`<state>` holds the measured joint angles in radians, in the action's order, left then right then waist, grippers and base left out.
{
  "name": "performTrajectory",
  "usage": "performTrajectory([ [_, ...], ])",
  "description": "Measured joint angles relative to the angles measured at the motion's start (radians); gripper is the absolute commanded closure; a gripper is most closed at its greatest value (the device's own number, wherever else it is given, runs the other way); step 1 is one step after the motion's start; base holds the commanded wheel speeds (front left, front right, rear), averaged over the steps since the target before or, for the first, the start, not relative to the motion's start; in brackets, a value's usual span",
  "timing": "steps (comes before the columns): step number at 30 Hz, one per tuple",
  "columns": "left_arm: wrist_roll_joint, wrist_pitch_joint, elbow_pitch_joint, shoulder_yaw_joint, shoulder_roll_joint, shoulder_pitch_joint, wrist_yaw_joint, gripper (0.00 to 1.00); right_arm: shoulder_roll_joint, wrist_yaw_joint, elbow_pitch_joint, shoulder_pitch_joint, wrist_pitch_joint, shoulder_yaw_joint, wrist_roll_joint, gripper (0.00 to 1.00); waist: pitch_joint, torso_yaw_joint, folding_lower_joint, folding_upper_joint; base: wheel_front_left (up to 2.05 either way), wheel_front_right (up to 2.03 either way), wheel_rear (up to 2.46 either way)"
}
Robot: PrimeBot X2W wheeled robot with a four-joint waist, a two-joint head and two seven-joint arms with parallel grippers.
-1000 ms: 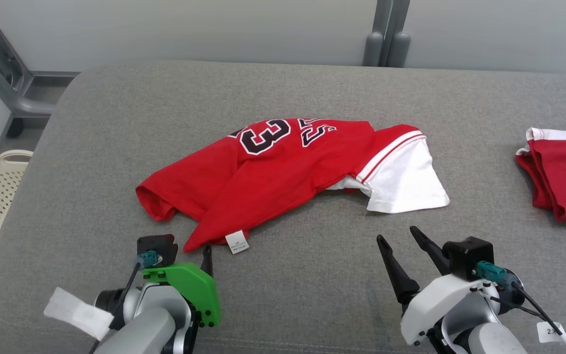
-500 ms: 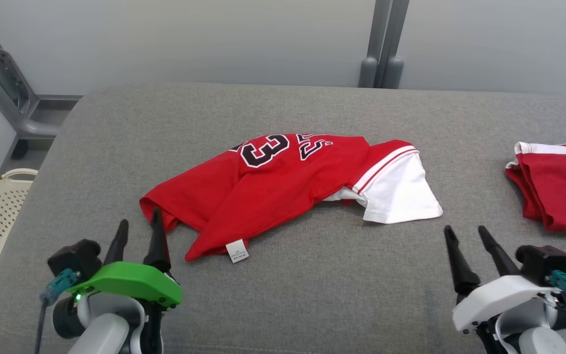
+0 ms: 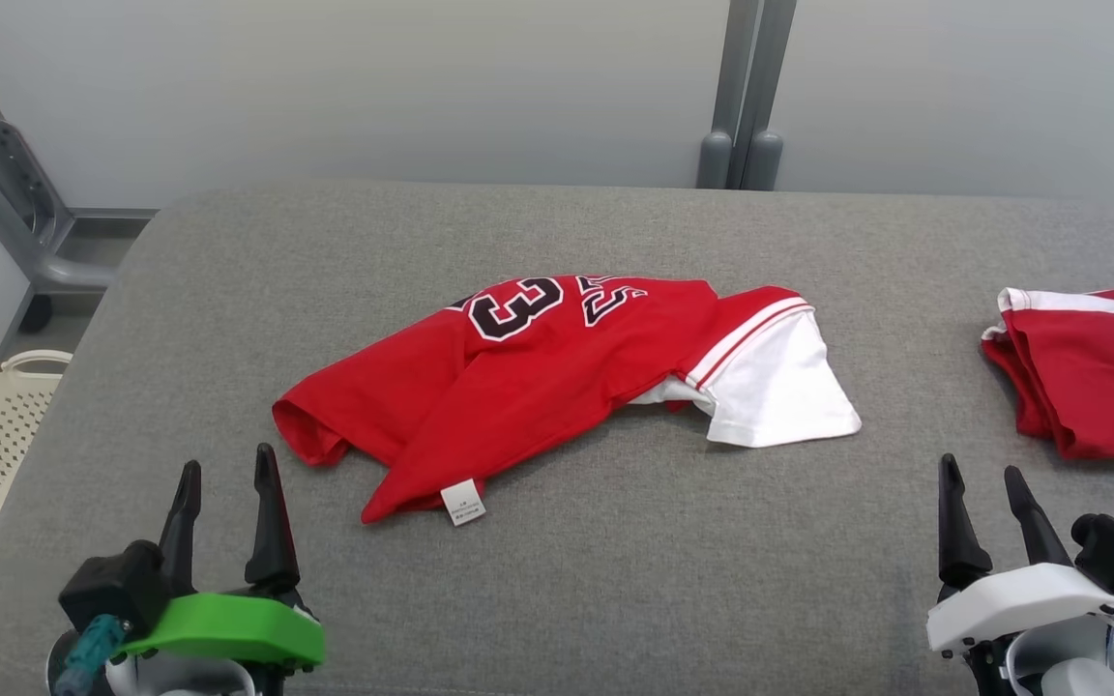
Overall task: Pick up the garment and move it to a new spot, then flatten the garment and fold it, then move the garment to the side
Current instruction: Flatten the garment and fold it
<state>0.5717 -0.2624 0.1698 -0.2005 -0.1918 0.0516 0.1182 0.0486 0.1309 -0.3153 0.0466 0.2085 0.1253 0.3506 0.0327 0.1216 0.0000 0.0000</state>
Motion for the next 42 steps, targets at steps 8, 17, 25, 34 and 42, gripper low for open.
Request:
performTrajectory([
  [8, -0.159, 0.0, 0.037, -0.021, -0.012, -0.034, -0.071, 0.0, 0.0, 0.0, 0.022, 0.001, 0.013, -0.029, -0.12, 0.0, 0.023, -0.002, 0.0, 0.0, 0.0, 0.0, 0.0],
  [17, -0.221, 0.0, 0.077, -0.035, -0.013, -0.043, -0.095, 0.0, 0.0, 0.0, 0.073, -0.006, -0.016, -0.068, -0.172, 0.0, 0.042, -0.003, 0.0, 0.0, 0.0, 0.0, 0.0],
  [25, -0.232, 0.0, 0.097, -0.026, -0.004, -0.041, -0.108, 0.0, 0.0, 0.0, 0.092, -0.021, -0.037, -0.072, -0.161, 0.0, 0.037, -0.012, 0.0, 0.0, 0.0, 0.0, 0.0],
  [34, -0.244, 0.038, 0.168, -0.059, 0.002, -0.004, -0.137, 0.0, 0.0, 0.0, 0.084, -0.02, -0.128, -0.067, -0.168, 0.0, 0.019, -0.016, 0.0, 0.0, 0.0, 0.0, 0.0],
  [42, -0.272, 0.152, 0.306, -0.122, -0.01, 0.107, -0.171, 0.0, 0.0, 0.0, 0.024, 0.126, -0.367, 0.007, -0.263, 0.0, -0.021, -0.02, 0.0, 0.0, 0.0, 0.0, 0.0],
])
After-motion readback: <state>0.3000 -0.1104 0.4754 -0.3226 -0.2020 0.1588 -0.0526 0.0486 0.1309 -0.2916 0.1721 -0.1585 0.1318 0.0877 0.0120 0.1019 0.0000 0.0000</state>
